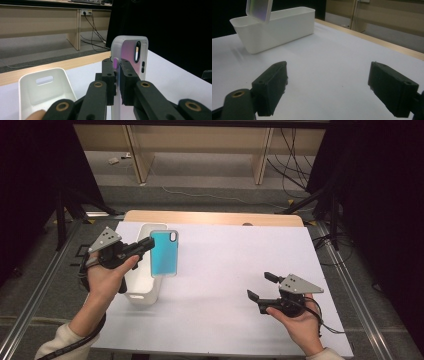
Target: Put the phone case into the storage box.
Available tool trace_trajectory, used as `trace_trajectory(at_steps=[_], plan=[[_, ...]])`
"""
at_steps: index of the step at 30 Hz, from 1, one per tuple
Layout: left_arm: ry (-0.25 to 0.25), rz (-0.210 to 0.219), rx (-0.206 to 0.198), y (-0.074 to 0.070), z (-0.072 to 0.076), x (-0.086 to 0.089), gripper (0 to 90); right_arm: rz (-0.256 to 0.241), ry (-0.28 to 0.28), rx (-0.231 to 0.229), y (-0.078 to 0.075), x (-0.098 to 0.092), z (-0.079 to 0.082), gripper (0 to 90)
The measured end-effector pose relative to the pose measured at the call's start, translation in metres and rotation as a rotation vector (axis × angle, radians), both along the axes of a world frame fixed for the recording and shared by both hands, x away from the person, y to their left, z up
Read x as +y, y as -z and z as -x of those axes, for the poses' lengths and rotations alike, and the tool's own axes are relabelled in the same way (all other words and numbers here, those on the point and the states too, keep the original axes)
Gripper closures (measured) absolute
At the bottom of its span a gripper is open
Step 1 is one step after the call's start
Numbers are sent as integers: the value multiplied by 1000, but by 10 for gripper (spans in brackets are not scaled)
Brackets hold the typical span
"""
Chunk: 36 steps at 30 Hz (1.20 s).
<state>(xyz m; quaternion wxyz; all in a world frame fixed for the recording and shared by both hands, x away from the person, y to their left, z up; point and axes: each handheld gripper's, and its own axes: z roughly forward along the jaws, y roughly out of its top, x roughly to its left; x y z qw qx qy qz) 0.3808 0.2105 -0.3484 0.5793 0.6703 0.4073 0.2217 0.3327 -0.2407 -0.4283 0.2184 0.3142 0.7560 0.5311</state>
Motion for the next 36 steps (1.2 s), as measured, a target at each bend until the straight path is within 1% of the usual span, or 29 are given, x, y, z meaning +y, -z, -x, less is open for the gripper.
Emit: trace_trajectory(at_steps=[2,3,4,5,6,7,8,10,11,12,13,14,15,17,19,20,21,23,24,26,27,28,30,31,32,35,36], plan=[[0,-4,-3,-1,0,1,832,-2,-3,6,0,0,0,172],[-2,-2,-2,-1,0,2,832,19,-4,25,-1,-2,1,172],[-4,-2,-2,-2,0,2,833,21,0,23,-1,-2,1,172],[-5,2,-2,-2,-1,3,832,11,0,-11,0,-2,-1,172],[-7,0,-4,-2,-1,4,832,10,-1,-14,0,-2,-2,172],[-7,2,-5,-3,-1,4,832,9,-1,-14,0,-2,-2,172],[-9,1,-5,-3,-1,5,832,7,-1,2,0,-2,-1,172],[-12,-3,-7,-4,-1,7,832,4,-3,12,1,-1,-1,172],[-12,-3,-7,-4,-1,7,832,-5,-3,24,1,-1,0,172],[-12,-1,-7,-4,-1,7,832,22,1,5,1,-3,-1,172],[-9,-2,-9,-5,-2,8,832,-10,-7,-6,3,-1,-3,172],[-14,3,-8,-5,-2,8,832,-7,-3,-11,3,-1,-3,172],[-16,-1,-8,-6,-2,10,833,-12,-1,10,2,-1,-2,172],[-21,3,-10,-7,-2,11,833,-14,2,14,2,-2,-1,172],[-22,3,-12,-8,-3,13,833,-32,-3,13,4,0,-2,172],[-22,5,-11,-8,-3,13,833,-20,0,16,3,-1,-2,172],[-21,2,-13,-9,-3,14,833,-18,0,15,3,0,-2,172],[-22,3,-16,-10,-4,15,833,-16,-7,34,3,0,-1,173],[-23,1,-15,-10,-4,16,833,-19,-11,36,3,0,-1,173],[-26,1,-14,-10,-5,17,833,-33,-15,23,5,2,-2,173],[-28,1,-13,-10,-5,18,833,-32,-13,22,5,2,-2,174],[-30,2,-13,-10,-5,18,833,-24,-10,-5,5,2,-3,174],[-30,0,-13,-10,-6,20,833,-23,-10,-5,5,2,-3,173],[-32,2,-12,-10,-6,20,833,-24,-12,1,5,2,-3,173],[-32,-2,-11,-10,-6,20,833,-33,-13,24,5,2,-2,174],[-21,1,-14,-9,-8,22,833,-28,-14,23,6,3,-2,173],[-18,1,-15,-9,-8,22,833,-14,-6,22,5,2,-2,173]])
